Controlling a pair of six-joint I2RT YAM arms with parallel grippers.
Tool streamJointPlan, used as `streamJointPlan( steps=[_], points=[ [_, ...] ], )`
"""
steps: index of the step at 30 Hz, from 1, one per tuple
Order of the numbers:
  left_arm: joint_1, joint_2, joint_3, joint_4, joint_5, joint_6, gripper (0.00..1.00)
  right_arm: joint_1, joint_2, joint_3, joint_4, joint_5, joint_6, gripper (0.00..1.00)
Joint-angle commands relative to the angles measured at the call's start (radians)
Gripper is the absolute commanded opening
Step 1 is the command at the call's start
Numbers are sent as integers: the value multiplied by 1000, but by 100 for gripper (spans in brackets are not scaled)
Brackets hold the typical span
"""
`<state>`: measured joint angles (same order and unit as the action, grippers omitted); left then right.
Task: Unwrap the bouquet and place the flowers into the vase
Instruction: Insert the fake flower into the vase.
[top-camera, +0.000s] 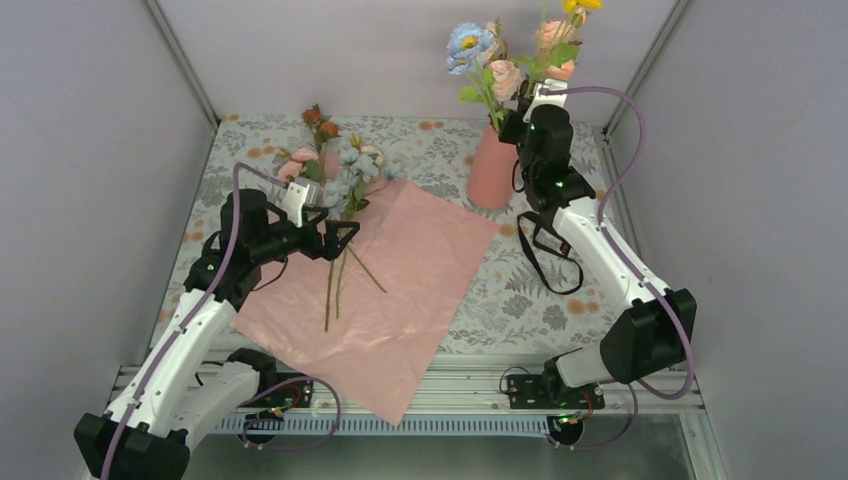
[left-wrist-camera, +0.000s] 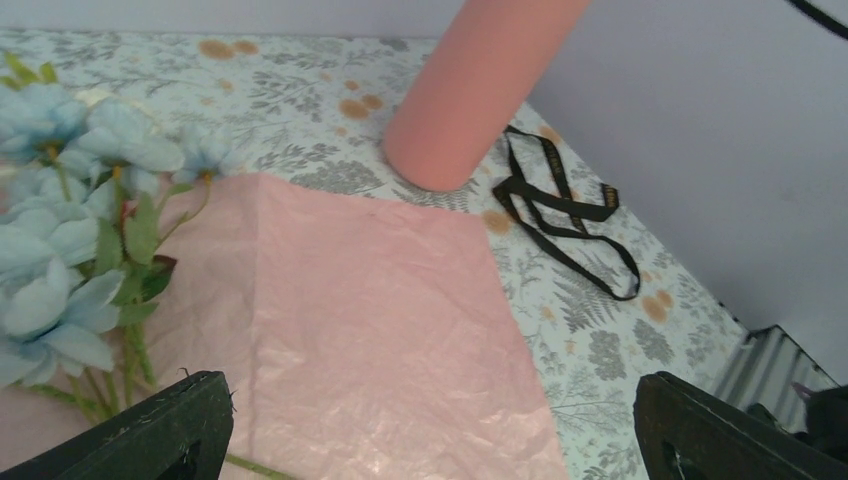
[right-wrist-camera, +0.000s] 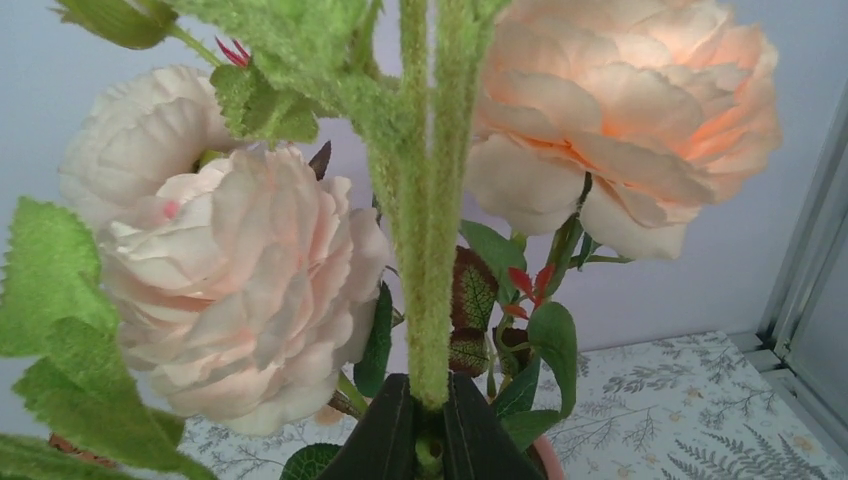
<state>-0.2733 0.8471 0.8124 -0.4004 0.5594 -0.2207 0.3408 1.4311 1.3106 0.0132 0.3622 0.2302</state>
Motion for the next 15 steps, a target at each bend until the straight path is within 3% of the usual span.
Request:
streamJointPlan(
  steps=[1, 6, 15],
  points=[
    [-4, 33, 20, -42, -110, -21, 100, -3, -30, 11, -65, -24, 37, 9],
    [-4, 122, 53, -117, -235, -82, 100, -3, -67, -13, -146, -48, 82, 14],
    [-3, 233, 1, -60, -269, -153, 96, -3, -71, 42, -288, -48, 67, 22]
  ],
)
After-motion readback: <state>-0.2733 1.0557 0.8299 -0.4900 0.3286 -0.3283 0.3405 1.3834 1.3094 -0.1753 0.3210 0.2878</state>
